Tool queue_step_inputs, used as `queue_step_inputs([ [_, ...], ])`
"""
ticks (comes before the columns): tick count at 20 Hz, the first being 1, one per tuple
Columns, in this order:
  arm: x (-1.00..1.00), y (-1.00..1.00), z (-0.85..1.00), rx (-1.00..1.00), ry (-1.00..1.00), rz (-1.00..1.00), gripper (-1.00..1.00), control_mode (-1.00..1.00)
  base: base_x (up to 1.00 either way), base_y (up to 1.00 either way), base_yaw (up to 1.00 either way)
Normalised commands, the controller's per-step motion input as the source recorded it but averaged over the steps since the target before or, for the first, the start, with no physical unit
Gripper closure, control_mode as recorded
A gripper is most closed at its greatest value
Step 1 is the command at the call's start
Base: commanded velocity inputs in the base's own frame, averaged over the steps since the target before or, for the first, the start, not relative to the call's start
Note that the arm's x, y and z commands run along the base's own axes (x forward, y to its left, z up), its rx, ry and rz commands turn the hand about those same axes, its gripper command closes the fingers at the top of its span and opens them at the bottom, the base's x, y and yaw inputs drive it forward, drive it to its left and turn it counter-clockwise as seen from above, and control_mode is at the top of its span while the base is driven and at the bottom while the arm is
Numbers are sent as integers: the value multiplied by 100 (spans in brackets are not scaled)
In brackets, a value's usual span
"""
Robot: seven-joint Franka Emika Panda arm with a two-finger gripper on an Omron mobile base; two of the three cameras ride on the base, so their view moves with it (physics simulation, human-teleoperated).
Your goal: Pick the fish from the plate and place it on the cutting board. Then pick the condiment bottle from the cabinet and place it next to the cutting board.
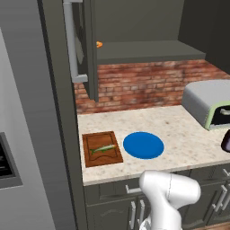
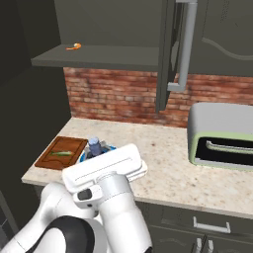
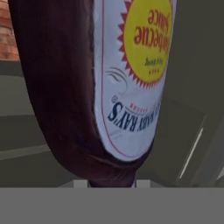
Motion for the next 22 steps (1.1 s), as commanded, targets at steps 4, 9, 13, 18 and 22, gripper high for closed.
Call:
queue_step_inputs([
  [4,-11,0,-18,2,-5,0,100,-100,0,0,0],
  [9,-1,0,-7,4,-1,0,100,-100,0,0,0],
  [13,0,1,-3,6,0,0,100,-100,0,0,0],
  [18,0,5,-5,6,0,0,100,-100,0,0,0],
  [22,0,9,-13,3,0,0,100,-100,0,0,0],
])
